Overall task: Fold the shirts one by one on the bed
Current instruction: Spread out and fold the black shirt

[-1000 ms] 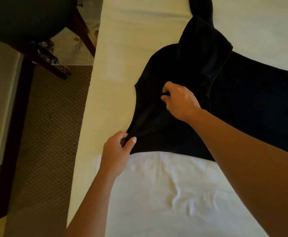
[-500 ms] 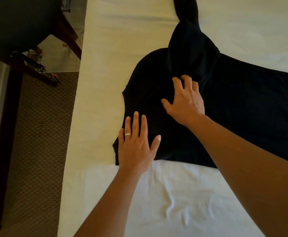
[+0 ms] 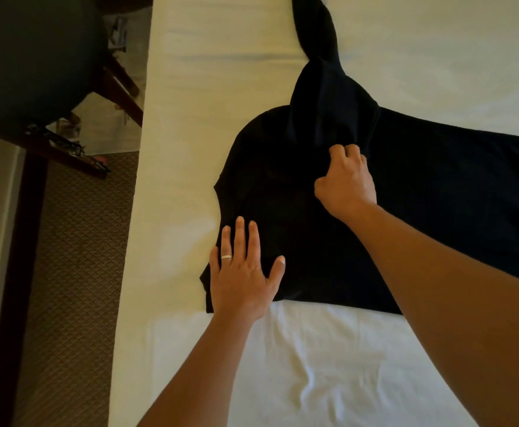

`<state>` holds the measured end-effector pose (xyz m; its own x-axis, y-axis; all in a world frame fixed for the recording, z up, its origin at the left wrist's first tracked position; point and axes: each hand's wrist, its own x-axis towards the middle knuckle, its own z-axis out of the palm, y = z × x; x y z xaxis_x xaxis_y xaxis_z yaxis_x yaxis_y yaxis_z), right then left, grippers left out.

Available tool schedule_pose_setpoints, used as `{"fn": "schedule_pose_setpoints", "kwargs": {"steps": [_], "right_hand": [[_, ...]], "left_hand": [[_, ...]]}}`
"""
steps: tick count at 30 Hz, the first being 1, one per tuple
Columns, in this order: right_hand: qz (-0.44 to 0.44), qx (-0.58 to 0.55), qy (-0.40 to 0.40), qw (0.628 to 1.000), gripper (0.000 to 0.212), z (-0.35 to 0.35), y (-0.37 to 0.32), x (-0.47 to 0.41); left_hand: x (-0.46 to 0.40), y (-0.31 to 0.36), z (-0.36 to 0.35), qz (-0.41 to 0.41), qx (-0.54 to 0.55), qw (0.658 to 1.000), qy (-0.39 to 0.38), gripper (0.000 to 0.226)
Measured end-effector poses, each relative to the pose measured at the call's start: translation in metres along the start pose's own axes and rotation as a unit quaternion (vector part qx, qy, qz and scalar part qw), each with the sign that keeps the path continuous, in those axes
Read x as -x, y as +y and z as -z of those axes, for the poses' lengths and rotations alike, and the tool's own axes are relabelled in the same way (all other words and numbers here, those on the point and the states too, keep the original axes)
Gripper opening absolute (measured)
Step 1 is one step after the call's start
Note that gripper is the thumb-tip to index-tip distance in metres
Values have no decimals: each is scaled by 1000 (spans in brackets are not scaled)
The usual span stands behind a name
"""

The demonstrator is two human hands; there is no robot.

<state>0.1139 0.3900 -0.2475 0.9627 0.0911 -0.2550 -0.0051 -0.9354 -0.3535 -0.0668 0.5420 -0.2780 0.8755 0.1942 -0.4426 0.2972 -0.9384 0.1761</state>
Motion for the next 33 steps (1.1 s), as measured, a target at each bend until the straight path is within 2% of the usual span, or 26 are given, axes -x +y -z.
{"fn": "schedule_pose_setpoints", "kwargs": {"steps": [4,7,9,12,15,17,20,23,25,26,29,31,33], "right_hand": [[-50,-84,26,995,32,23,3,-5],[-79,-120,72,987,21,43,18,5],[-94,-147,105,979,14,54,34,16],[-139,-217,145,955,17,69,71,33],[-189,-221,194,937,24,80,124,54],[-237,-176,235,926,25,87,161,68],[-354,-128,262,888,27,100,205,86],[-409,-182,244,860,32,110,224,102],[-428,-238,234,840,35,110,229,112],[-434,-282,239,822,36,107,229,113],[-446,-460,255,724,35,102,231,115],[-445,-546,266,658,29,103,234,114],[-442,-603,290,597,17,109,241,119]], "left_hand": [[-9,18,20,56,23,998,-3,75],[-29,39,50,90,40,993,62,65],[-44,48,63,84,47,991,91,68],[-66,59,73,95,81,988,86,78],[-80,74,78,103,91,988,72,86],[-84,84,80,99,79,989,71,89],[-83,98,82,75,15,994,77,82],[-77,106,77,23,-17,994,102,60],[-70,112,66,-34,-29,992,116,61],[-67,112,61,-67,-44,990,119,66],[-53,118,44,-163,-124,972,111,75],[-47,122,36,-181,-155,967,91,71],[-39,127,32,-170,-137,972,84,68]]}}
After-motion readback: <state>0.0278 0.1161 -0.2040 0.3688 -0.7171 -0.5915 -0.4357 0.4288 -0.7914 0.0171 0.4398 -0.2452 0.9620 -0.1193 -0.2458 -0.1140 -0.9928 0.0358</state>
